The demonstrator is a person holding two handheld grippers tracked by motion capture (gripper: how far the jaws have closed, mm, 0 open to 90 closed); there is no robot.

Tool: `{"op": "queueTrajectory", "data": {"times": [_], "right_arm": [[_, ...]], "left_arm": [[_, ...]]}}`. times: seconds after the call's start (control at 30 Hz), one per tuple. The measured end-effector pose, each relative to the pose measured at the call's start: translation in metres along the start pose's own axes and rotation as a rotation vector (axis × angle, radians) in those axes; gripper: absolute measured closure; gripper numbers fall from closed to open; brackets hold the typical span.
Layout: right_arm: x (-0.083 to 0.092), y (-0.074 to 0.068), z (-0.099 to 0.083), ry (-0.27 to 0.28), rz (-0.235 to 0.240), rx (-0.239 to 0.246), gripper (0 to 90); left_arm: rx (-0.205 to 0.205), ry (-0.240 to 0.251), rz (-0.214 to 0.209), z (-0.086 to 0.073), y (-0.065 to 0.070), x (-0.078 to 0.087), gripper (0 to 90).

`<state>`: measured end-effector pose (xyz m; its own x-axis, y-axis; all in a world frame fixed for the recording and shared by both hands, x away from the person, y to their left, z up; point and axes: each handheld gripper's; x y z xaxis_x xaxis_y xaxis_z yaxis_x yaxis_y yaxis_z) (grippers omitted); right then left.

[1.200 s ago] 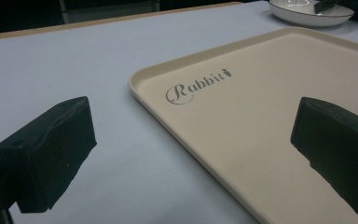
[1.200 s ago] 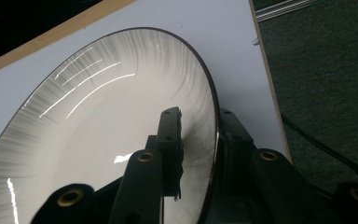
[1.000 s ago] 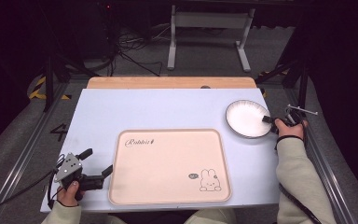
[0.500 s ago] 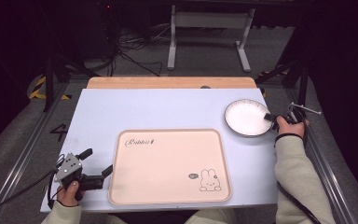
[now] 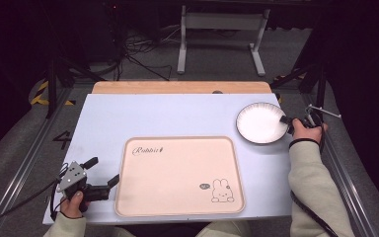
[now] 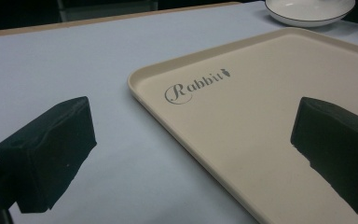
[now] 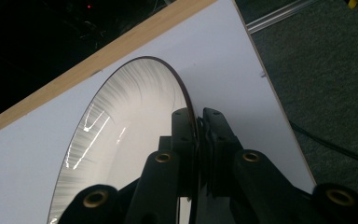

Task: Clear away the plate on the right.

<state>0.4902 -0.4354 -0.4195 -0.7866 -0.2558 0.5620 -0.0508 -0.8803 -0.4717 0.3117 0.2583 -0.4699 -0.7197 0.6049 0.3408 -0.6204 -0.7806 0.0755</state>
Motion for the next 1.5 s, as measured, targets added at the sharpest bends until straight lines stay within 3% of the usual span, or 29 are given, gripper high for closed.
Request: {"op": "queueTrajectory", "data": {"times": [0.13,0.23,0.63,0.7,0.93,1.03,1.5], "right_arm": [[0.005,-0.006,0.004,0.01,-0.007,0.035,84.0],[0.013,-0.009,0.008,0.028,0.012,0.038,84.0],[0.037,-0.023,0.012,0.016,0.033,0.111,83.5],[0.042,-0.028,0.012,0.006,0.067,0.116,83.7],[0.052,-0.042,0.013,-0.016,0.09,0.15,83.5],[0.056,-0.049,0.01,-0.028,0.121,0.166,83.6],[0.062,-0.078,-0.005,-0.075,0.207,0.215,83.4]], "left_arm": [[-0.001,-0.001,-0.001,0.0,0.0,0.0,0.3],[-0.001,0.0,-0.001,0.0,0.0,0.0,0.4],[0.0,0.002,0.0,0.0,0.0,0.0,0.4],[0.001,0.003,0.0,0.0,0.0,0.0,0.4],[0.001,0.004,0.001,0.0,0.0,0.0,0.3],[0.002,0.004,0.001,0.0,0.0,0.0,0.4],[0.002,0.003,0.001,0.0,0.0,0.0,0.4]]}}
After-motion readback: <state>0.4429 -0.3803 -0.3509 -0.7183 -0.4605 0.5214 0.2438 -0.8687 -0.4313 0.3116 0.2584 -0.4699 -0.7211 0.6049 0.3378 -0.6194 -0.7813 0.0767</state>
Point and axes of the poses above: each handheld gripper's, and its own axes: x roughly backward along the jaws, z roughly out of its top, y roughly to its right, and after that the axes turned 1 degree about -y, right-handed
